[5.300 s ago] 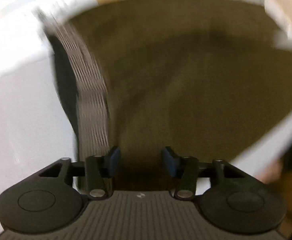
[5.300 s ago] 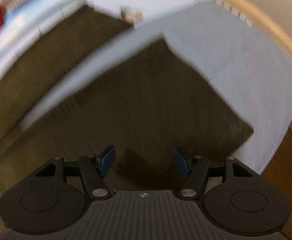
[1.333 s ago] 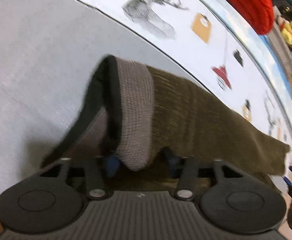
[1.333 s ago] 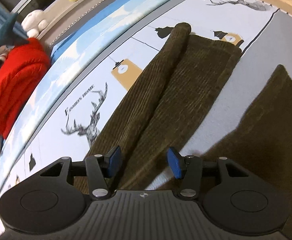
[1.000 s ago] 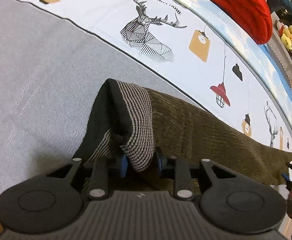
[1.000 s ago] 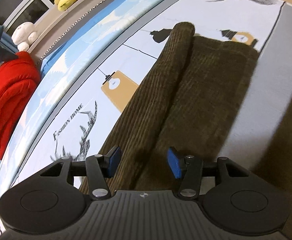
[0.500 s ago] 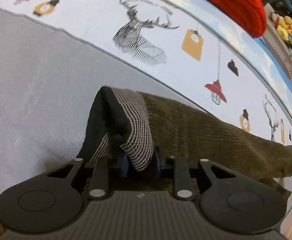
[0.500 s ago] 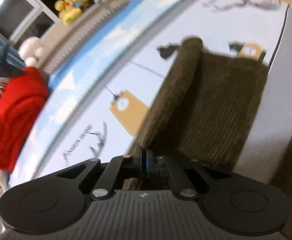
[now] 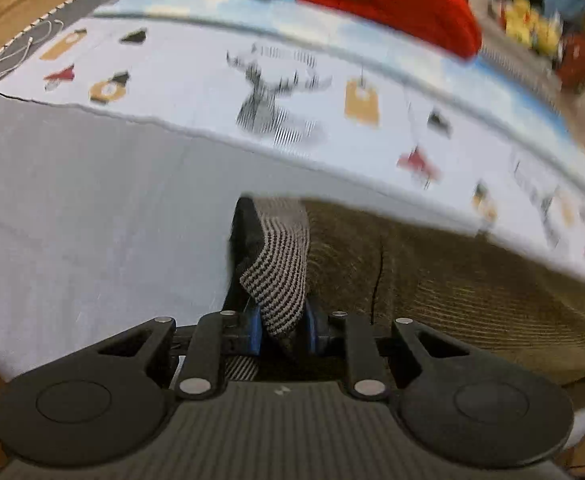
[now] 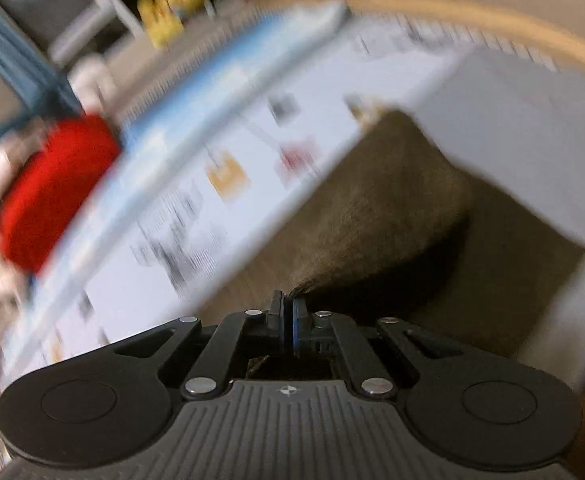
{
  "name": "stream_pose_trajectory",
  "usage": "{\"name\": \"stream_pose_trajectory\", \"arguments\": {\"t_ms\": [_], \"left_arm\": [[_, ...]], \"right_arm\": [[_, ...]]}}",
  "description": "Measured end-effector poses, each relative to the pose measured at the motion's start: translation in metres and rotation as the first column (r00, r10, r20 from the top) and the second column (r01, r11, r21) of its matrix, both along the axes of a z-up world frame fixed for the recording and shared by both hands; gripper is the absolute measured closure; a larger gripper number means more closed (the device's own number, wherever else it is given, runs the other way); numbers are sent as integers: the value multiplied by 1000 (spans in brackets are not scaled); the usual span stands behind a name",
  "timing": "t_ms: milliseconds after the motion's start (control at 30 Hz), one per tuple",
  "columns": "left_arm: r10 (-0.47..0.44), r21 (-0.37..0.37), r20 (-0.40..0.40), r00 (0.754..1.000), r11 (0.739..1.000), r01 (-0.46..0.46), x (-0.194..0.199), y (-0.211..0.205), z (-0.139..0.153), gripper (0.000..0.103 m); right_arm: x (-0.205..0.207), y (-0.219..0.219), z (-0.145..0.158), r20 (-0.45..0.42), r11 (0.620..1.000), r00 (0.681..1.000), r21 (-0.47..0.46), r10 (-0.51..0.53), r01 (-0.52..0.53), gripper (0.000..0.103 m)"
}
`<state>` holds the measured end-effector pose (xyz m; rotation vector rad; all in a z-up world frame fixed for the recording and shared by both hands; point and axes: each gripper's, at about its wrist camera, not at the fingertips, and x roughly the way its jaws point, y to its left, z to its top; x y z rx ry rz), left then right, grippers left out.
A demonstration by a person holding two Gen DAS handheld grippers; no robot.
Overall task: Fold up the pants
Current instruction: 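Lift the pants with both grippers and fold the leg toward the waistband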
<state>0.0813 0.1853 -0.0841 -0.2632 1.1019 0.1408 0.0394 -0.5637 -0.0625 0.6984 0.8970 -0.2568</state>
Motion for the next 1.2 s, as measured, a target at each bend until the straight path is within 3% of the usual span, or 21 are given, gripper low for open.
{"name": "stream_pose_trajectory", "arguments": {"t_ms": [67, 133, 167, 267, 367, 467, 667, 767, 800, 867, 933, 1000, 1067, 1200], "left_arm": [[-40, 19, -84, 996, 999, 41, 2, -6, -14, 79], [-41, 24, -129, 991, 999, 44, 5, -8, -22, 77], [-29, 20, -130, 991, 999, 31, 6, -6, -23, 75], [48, -35, -128, 991, 998, -53, 10, 4, -23, 56], [80, -46, -138, 987, 995, -87, 16, 5, -25, 53], [75, -33, -149, 986, 996, -81, 22, 0, -26, 50], [73, -13, -164, 984, 997, -76, 24, -3, -29, 50], [70, -4, -165, 984, 997, -72, 26, -5, -30, 50], [70, -3, -166, 984, 997, -71, 26, -6, -31, 50], [71, -3, -168, 983, 997, -73, 27, -6, -31, 50], [72, -5, -167, 983, 997, -74, 27, -6, -31, 50], [70, -7, -169, 983, 997, -72, 27, -5, -31, 50], [69, -12, -168, 983, 997, -73, 27, -5, -32, 50], [64, -8, -169, 984, 998, -66, 27, -5, -32, 50]], "right_arm": [[-14, -9, -32, -153, 997, 987, 58, 57, -48, 97], [-27, -29, -53, -229, 997, 973, 80, 12, 7, 93], [-33, -45, -54, -220, 997, 974, 58, -45, 60, 93], [-47, -90, -54, -146, 976, 967, 41, -208, 216, 92], [-52, -123, -67, -125, 936, 936, 89, -330, 342, 75], [-49, -138, -79, -98, 907, 917, 145, -386, 396, 73], [-28, -145, -102, -125, 911, 914, 106, -385, 398, 73], [-11, -136, -95, -85, 922, 923, 69, -374, 380, 72], [-3, -132, -91, -52, 935, 937, 61, -346, 348, 72], [14, -118, -76, 95, 980, 977, 75, -190, 183, 73], [20, -107, -67, 200, 997, 978, 43, -65, 57, 74], [19, -111, -74, 103, 994, 989, -13, -110, 112, 74], [11, -127, -90, 3, 971, 971, 10, -240, 240, 74], [-7, -141, -87, 8, 932, 932, 4, -361, 361, 74]]}}
